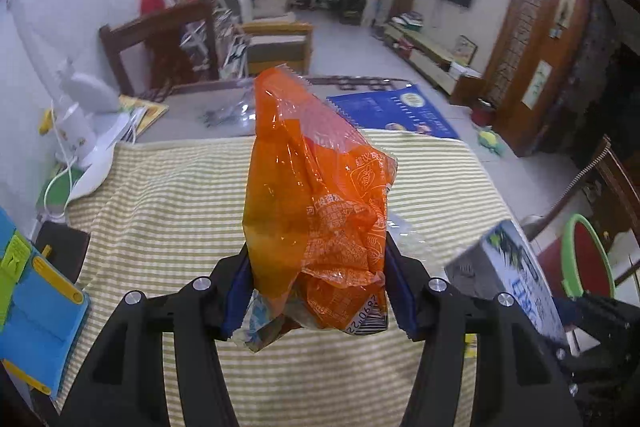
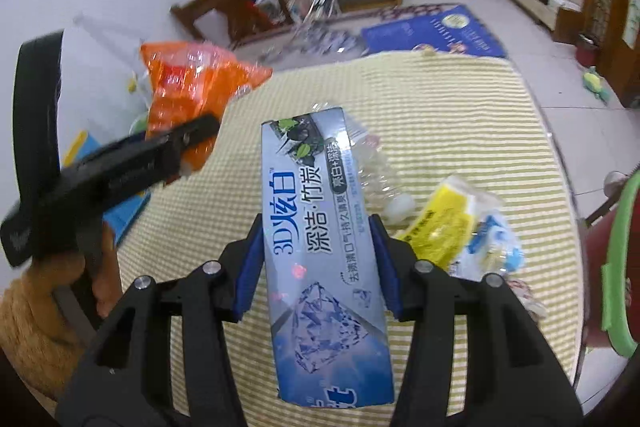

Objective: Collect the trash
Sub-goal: 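Carry the orange bag over the bucket while the right tool carries the toothpaste box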

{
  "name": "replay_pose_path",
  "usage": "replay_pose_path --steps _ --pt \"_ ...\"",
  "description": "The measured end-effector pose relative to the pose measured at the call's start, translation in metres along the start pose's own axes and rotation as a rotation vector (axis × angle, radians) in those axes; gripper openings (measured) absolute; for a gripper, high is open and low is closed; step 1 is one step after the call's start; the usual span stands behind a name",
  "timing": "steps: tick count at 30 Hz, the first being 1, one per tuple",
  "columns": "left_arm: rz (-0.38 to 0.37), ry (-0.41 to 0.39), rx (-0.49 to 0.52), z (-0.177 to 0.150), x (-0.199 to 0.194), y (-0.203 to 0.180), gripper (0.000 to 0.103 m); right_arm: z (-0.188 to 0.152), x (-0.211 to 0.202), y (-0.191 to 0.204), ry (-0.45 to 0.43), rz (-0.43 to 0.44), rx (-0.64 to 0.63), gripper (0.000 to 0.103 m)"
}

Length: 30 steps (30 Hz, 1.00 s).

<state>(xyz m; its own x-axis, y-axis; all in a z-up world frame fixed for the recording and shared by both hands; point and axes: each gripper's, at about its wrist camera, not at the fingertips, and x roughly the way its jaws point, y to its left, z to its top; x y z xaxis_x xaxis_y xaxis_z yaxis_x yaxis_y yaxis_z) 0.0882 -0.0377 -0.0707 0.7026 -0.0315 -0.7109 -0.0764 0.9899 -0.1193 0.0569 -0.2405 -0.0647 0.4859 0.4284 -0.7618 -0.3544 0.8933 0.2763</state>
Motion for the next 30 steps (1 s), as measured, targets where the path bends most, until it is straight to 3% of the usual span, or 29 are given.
replay_pose_path --steps 12,30 --pt "-0.053 -0.067 0.111 0.0 -0.034 -0.06 0.055 -0.006 -0.044 -0.043 -0.11 -0.046 0.092 0.049" --pt "-0.097 -0.05 0.196 -0.007 -0.035 -0.134 0.055 -0.019 -0.079 -0.102 -0.158 -0.078 0.173 0.049"
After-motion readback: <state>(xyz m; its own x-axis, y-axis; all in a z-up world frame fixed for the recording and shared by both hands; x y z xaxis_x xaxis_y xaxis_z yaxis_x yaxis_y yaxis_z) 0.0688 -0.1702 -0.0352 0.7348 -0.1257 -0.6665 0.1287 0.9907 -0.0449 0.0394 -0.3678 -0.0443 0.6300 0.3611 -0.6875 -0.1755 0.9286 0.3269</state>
